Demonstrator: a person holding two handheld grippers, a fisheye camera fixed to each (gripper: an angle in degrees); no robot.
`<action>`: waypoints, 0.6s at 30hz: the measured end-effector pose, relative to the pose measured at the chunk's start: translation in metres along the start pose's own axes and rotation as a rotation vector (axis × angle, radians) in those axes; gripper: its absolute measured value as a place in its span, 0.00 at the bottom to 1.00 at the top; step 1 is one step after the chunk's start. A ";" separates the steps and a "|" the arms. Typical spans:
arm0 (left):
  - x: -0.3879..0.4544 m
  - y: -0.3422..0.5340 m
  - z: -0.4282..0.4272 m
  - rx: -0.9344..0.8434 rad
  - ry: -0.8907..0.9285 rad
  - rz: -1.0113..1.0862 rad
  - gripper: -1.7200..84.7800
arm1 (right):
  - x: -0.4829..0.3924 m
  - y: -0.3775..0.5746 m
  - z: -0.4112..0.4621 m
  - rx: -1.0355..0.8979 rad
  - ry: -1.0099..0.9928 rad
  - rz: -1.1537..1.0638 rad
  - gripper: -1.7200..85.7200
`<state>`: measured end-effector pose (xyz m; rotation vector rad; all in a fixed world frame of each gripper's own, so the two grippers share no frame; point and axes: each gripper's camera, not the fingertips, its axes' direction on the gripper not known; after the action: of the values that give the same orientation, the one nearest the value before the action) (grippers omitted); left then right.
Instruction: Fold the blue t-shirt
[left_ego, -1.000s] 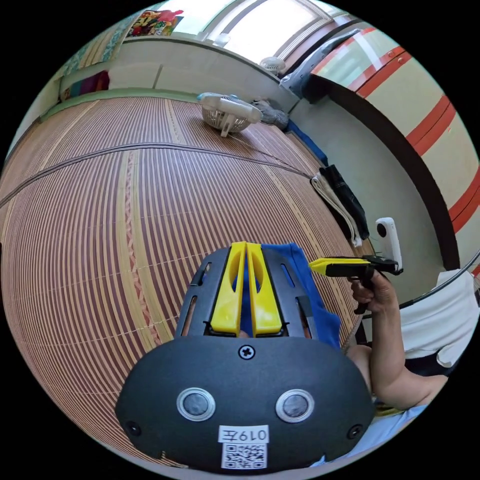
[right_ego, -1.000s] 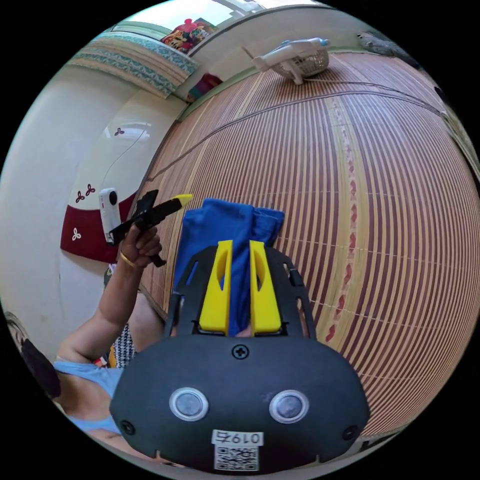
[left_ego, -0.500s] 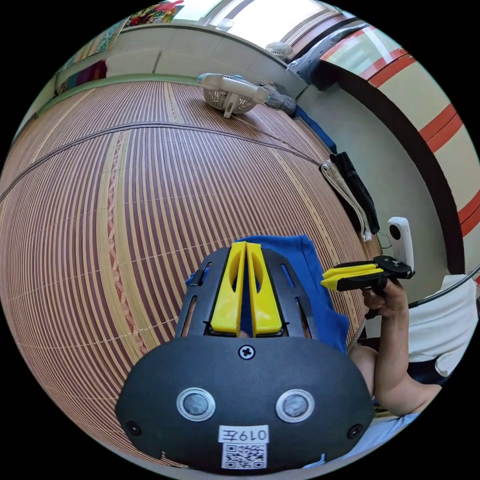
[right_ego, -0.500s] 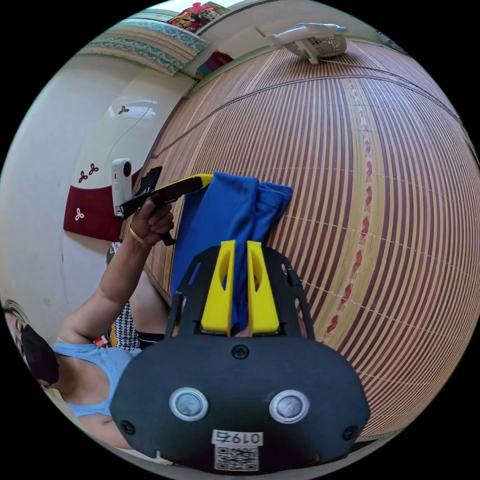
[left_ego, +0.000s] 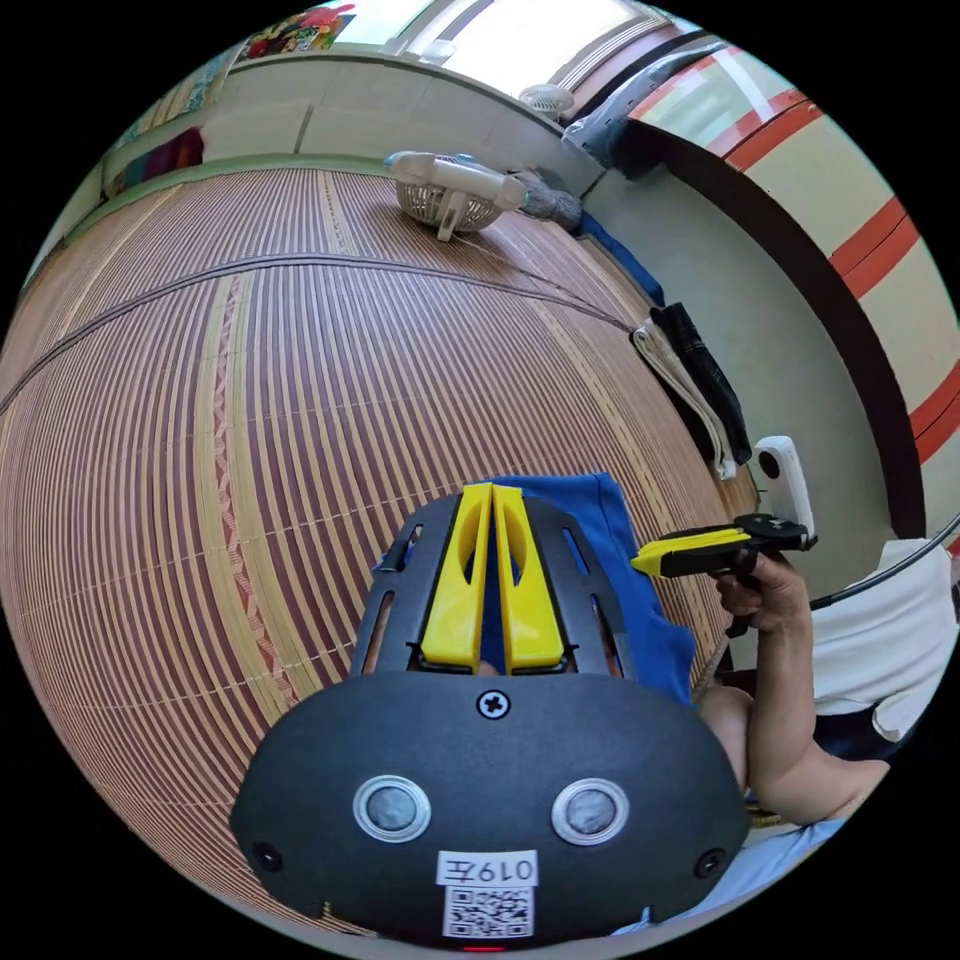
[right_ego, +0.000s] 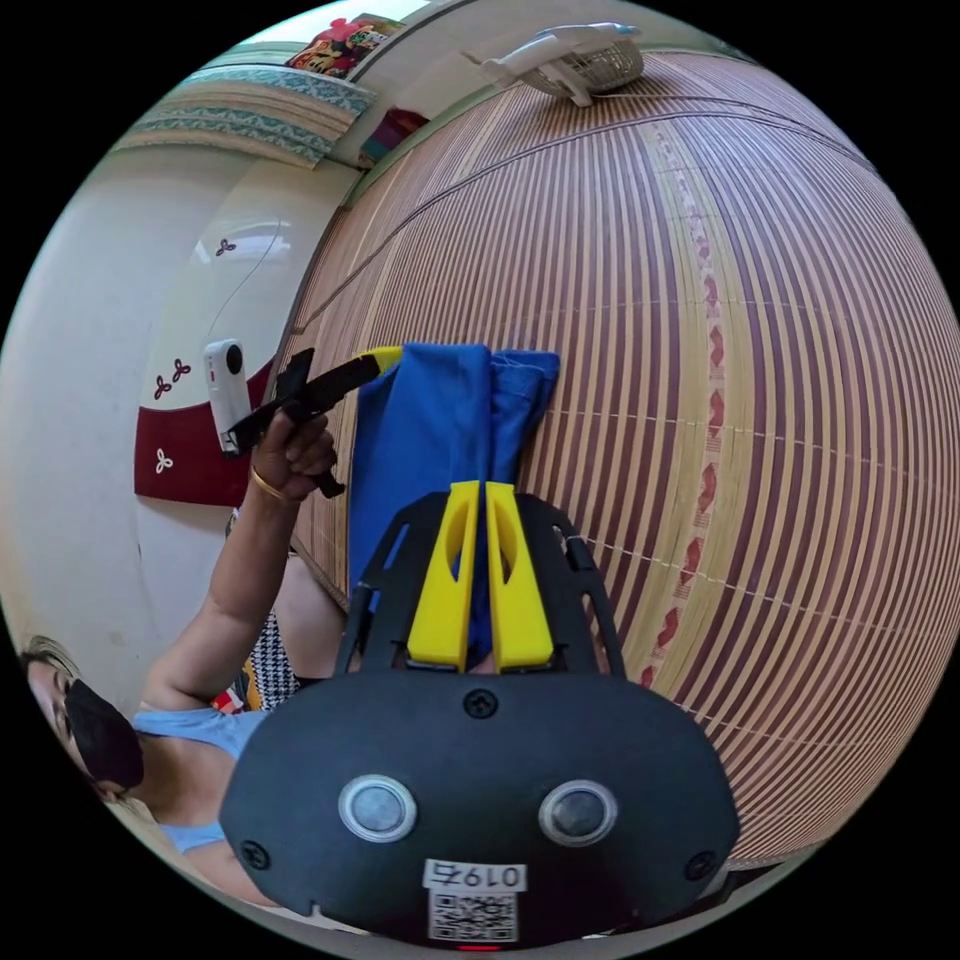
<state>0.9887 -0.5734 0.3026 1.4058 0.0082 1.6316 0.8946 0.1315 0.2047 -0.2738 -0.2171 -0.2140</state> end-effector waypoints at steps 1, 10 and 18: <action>-0.001 0.003 -0.010 0.021 0.009 -0.001 0.03 | 0.000 0.003 -0.002 0.004 -0.006 -0.004 0.02; 0.002 0.080 -0.087 0.108 0.045 0.024 0.03 | -0.003 0.034 -0.016 0.013 -0.108 -0.037 0.08; 0.021 0.203 -0.114 0.086 -0.059 0.041 0.03 | -0.028 0.059 -0.011 0.001 -0.045 -0.068 0.02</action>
<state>0.7758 -0.6102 0.3915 1.5276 0.0155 1.6399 0.8840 0.1892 0.1732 -0.2703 -0.2715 -0.2750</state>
